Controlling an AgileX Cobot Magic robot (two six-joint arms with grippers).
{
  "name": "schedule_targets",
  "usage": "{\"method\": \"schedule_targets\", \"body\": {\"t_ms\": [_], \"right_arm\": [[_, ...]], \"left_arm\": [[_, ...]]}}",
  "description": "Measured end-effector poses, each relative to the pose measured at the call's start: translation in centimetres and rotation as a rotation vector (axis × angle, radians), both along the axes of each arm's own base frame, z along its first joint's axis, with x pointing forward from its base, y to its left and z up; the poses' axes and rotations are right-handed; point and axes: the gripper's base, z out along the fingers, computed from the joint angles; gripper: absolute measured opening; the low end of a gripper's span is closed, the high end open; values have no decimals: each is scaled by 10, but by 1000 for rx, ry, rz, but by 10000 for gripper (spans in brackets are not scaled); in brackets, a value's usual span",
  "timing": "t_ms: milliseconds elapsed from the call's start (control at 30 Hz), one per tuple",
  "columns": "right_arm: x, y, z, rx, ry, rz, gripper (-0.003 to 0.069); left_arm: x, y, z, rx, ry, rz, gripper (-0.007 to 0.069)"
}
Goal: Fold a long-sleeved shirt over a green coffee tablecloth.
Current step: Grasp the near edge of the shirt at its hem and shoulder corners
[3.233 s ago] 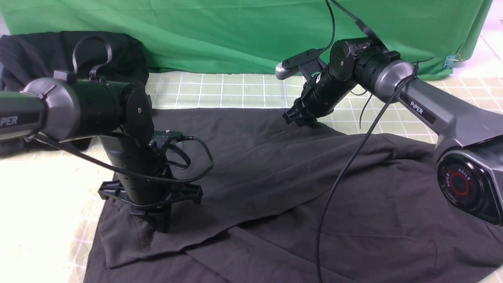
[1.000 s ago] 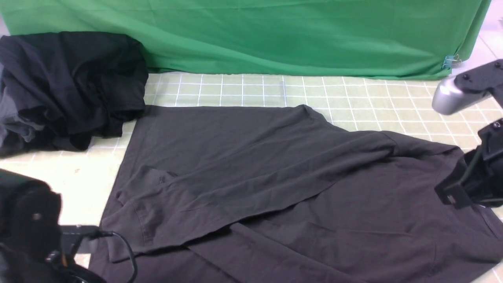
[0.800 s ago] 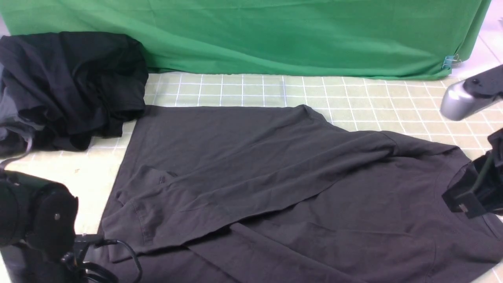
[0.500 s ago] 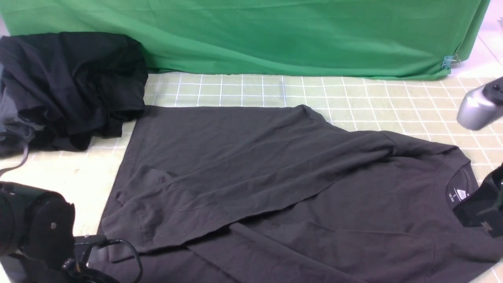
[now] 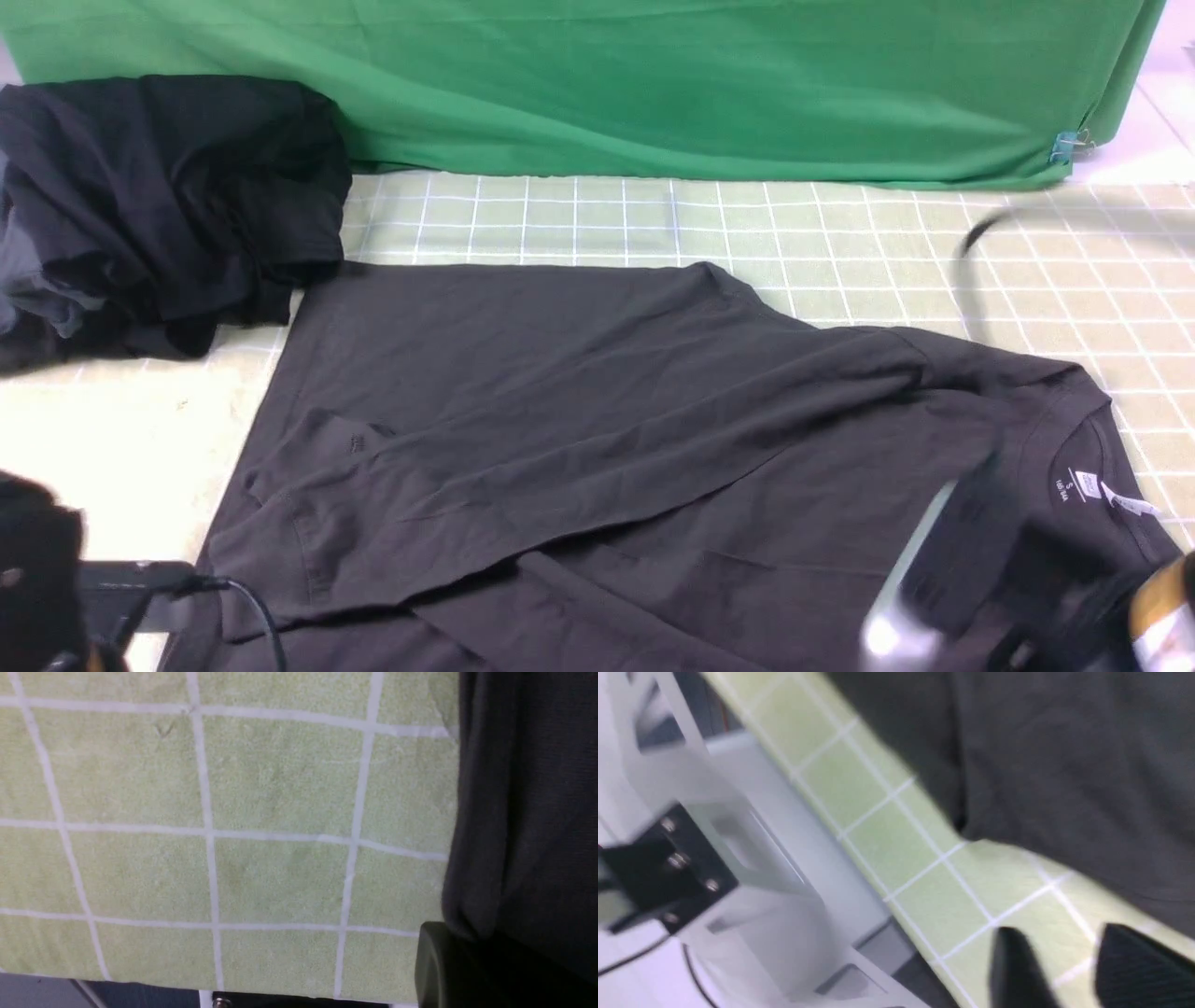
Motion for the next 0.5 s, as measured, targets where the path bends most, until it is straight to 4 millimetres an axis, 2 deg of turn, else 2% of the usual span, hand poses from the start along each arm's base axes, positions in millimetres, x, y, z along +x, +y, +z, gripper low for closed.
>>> {"method": "schedule_targets", "body": {"t_ms": [33, 133, 267, 300, 400, 500], "right_arm": [[-5, 8, -17, -18, 7, 19, 405], [-10, 26, -39, -41, 4, 75, 477], [-8, 45, -68, -116, -17, 138, 496], [-8, 46, -69, -122, -17, 138, 496], [-1, 51, -95, -224, -13, 117, 498], [1, 53, -103, -258, -14, 113, 491]], "left_arm": [[-3, 1, 5, -9, -27, 0, 22], [-6, 2, 10, -15, -44, 1, 22], [-7, 1, 10, -30, -39, 11, 22], [-7, 1, 10, -31, -39, 11, 22], [-8, 0, 10, -38, -37, 16, 22], [-8, 0, 10, -39, -37, 16, 22]]}}
